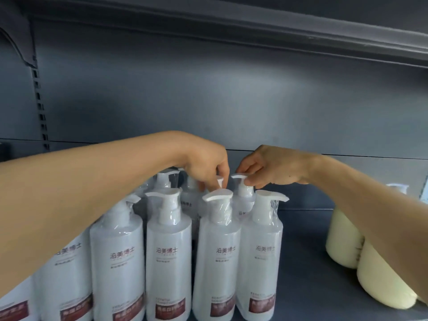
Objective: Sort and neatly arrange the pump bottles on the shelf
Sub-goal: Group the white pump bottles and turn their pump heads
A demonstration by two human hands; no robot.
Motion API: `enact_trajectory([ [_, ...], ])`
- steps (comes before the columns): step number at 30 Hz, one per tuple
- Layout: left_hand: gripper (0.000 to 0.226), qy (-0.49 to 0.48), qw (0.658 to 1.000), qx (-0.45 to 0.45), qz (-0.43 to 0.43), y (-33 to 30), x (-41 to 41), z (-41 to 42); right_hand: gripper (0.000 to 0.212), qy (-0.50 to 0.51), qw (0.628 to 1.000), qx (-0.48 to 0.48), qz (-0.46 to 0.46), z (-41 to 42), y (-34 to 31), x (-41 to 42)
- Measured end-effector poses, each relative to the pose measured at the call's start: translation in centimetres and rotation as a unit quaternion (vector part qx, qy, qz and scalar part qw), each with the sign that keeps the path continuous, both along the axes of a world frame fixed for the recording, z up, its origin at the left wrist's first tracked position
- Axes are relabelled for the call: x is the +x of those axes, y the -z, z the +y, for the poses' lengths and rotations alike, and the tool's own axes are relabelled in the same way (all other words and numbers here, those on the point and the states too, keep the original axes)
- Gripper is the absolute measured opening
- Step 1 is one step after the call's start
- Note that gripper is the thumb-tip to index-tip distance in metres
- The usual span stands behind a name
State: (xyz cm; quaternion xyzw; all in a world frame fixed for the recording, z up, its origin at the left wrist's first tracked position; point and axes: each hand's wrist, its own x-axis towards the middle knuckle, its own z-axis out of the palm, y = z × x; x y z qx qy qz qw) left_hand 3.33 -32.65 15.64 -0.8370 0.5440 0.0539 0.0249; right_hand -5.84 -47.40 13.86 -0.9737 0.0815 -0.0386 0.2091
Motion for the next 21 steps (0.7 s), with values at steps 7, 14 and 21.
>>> enact_trajectory([
  [7,0.014,-0.002,1.0,-0.023,0.005,0.1,0.3,-0.7,0.013,-0.02,1.0,-0.012,-0.013,-0.8,-0.2,-0.6],
  [14,0.02,-0.009,1.0,-0.012,0.018,-0.2,-0.2,-1.2,0.014,-0.018,1.0,0.014,0.011,-0.6,-0.6,-1.7],
  [21,0.025,-0.001,1.0,-0.002,0.013,-0.3,0.0,-1.3,0.014,-0.005,1.0,0.025,-0.016,0.2,-0.3,-1.8],
])
